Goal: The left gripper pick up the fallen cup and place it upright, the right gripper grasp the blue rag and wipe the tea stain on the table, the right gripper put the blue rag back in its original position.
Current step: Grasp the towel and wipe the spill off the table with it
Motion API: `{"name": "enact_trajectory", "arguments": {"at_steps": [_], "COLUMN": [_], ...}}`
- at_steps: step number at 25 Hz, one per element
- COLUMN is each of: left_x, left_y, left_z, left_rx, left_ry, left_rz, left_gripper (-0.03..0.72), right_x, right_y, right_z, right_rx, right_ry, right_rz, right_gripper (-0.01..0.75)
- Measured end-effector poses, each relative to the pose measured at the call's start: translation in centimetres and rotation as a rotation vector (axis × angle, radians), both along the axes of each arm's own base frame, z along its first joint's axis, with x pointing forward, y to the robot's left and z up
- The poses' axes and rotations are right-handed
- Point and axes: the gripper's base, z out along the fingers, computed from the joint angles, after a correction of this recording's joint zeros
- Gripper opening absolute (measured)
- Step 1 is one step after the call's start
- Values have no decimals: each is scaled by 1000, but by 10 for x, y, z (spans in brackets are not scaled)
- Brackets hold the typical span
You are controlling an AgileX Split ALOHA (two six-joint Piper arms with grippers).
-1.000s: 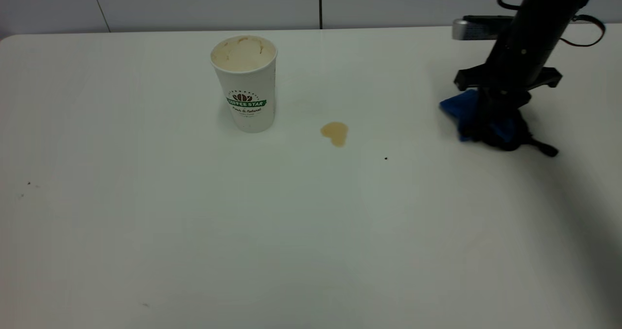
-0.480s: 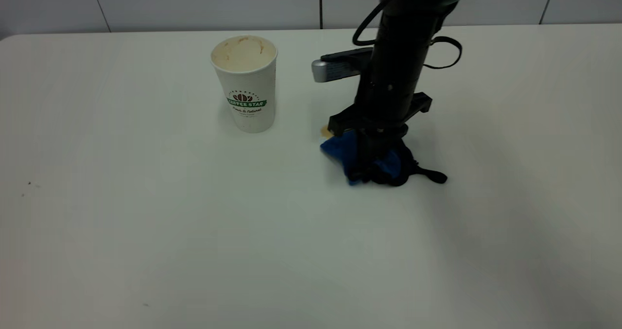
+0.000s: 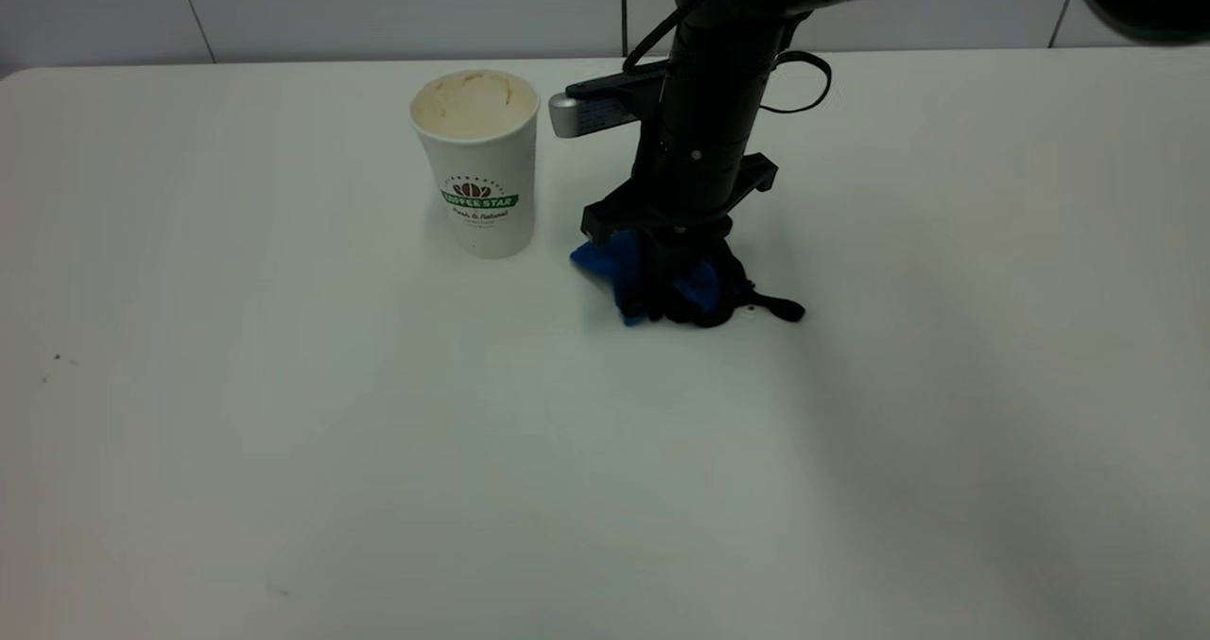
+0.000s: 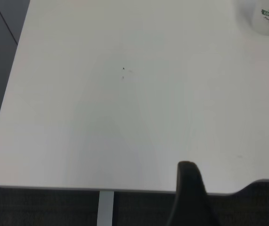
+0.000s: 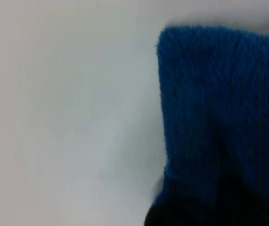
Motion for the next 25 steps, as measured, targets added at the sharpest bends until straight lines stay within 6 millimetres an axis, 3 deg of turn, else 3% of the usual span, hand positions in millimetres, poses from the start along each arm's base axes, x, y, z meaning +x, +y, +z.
{"name": "enact_trajectory", "arguments": {"at_steps": [5,9,19,25], "left_x": [0,0,0,0], "left_y": [0,0,0,0], "left_z": [0,0,0,0], "left_rx": [0,0,-1,-1], "left_ry": [0,0,0,0], "left_rz": [0,0,1,1], "left_gripper": [529,529,529,529], "right_x": [21,36,56,68], "right_y": [1,-17,-131,-194], "right_z": [0,1,7,29], "right_rx": [33,51,-17,-36], "right_ry": [-89,-119,62,57], "right_rz": [-32,-117,-323,-422], "right_gripper": [61,61,61,61]}}
